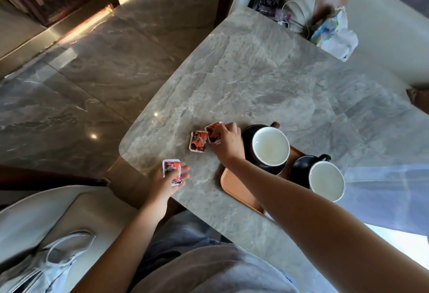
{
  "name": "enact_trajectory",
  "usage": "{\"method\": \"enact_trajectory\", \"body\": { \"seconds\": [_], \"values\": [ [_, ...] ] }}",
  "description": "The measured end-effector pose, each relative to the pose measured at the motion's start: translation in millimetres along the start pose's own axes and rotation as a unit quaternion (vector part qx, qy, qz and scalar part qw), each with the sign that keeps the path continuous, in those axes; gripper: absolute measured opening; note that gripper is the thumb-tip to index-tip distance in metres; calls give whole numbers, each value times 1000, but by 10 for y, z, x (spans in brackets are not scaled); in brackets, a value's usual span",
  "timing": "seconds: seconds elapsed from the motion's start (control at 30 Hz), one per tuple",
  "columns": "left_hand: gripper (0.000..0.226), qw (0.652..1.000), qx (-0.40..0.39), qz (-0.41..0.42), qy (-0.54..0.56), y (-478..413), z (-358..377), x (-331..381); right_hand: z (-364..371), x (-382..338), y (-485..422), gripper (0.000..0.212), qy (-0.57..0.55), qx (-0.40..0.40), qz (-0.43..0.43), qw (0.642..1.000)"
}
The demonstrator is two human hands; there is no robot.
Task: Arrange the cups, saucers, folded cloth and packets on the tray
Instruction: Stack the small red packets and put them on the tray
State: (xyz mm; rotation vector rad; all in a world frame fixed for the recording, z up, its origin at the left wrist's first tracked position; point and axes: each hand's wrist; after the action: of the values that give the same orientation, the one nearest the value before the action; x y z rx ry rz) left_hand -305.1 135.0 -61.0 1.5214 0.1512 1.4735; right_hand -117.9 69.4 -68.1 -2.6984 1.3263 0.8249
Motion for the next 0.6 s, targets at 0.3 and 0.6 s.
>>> {"method": "enact_trajectory", "body": {
  "seconds": [0.3,0.6],
  "values": [
    [35,965,-89,-121,216,-176,315,171,-57,-207,652,26,-242,0,-58,969],
    [19,956,-88,-143,240,-198,243,69,-31,-231,652,14,-189,-81,-98,974]
  ]
}}
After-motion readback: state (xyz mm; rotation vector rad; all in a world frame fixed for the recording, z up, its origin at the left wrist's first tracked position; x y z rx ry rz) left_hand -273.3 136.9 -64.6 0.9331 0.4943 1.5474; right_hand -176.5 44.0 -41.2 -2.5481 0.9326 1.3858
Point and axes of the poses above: each hand's wrist, its own y-axis away from the middle knuckle, its own z-axis out of the palm, x = y × z, and after that the axes turned 1 degree about -y, right-handed
